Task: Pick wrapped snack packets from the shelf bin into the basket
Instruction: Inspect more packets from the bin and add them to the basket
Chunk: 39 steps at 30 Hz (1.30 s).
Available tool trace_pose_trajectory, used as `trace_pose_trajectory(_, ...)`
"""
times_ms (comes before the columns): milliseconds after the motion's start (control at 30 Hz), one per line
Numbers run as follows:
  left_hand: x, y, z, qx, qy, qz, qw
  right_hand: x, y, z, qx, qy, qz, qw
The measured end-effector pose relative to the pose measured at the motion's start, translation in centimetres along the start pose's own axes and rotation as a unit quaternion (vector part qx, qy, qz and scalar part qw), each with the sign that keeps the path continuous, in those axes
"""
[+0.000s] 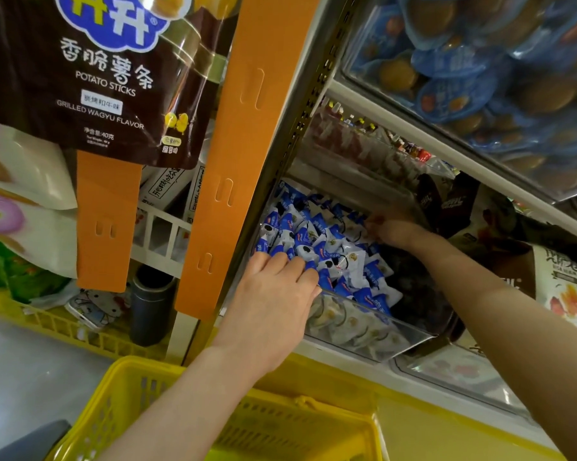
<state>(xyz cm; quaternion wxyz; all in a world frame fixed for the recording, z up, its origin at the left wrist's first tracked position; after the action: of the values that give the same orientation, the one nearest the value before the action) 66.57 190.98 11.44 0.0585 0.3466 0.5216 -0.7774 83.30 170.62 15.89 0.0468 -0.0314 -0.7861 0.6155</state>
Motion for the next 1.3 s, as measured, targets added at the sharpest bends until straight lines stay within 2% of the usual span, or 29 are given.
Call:
trace_pose_trajectory(100, 0.0, 0.0, 0.0, -0.004, 0.001, 0.001, 1.000, 0.4, 0.8, 0.5, 0.076, 0.031, -0.024, 0.996)
trace_pose_trajectory(267, 0.1, 0.0, 0.0, -0.003, 0.004, 0.002, 1.000, 0.1, 1.4, 0.5, 0.088, 0.052, -0.031, 0.994)
trace_pose_trajectory(500, 0.0, -0.3, 0.1, 0.012, 0.007, 0.019, 1.000, -0.3, 1.9, 0.8, -0.045, 0.099, -0.047, 0.993)
trace_pose_trajectory(867, 0.1, -0.3, 0.1, 0.000, 0.007, 0.007, 1.000, 0.5, 2.7, 0.5, -0.108, 0.084, -0.050, 0.989)
trace_pose_trajectory(967, 0.1, -0.4, 0.1, -0.002, 0.010, 0.004, 1.000, 1.4, 2.6, 0.1, -0.116, 0.049, -0.002, 0.992)
trace_pose_trajectory(1067, 0.2, -0.5, 0.1, -0.005, 0.019, 0.007, 1.000, 3.0, 1.5, -0.7, -0.104, -0.037, 0.118, 0.987)
trace_pose_trajectory(1200, 0.3, -0.6, 0.2, 0.008, -0.003, -0.058, 0.998, 6.8, -1.0, -2.9, -0.097, -0.137, 0.231, 0.958)
trace_pose_trajectory(1300, 0.3, -0.7, 0.1, 0.132, -0.070, -0.037, 0.988, 10.9, -1.8, -4.8, -0.185, -0.188, 0.258, 0.929)
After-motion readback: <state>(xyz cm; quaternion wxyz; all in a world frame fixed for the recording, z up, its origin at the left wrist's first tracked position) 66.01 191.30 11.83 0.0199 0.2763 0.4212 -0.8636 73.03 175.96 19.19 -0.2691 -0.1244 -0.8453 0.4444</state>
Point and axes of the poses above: each hand's wrist, its own x-axis away from the middle knuckle, its own y-axis out of the palm, z = x × y, the point moved 3 cm from there along -x, towards the middle knuckle, and after that the axes turned 1 degree about z, right-handed, at the moved point
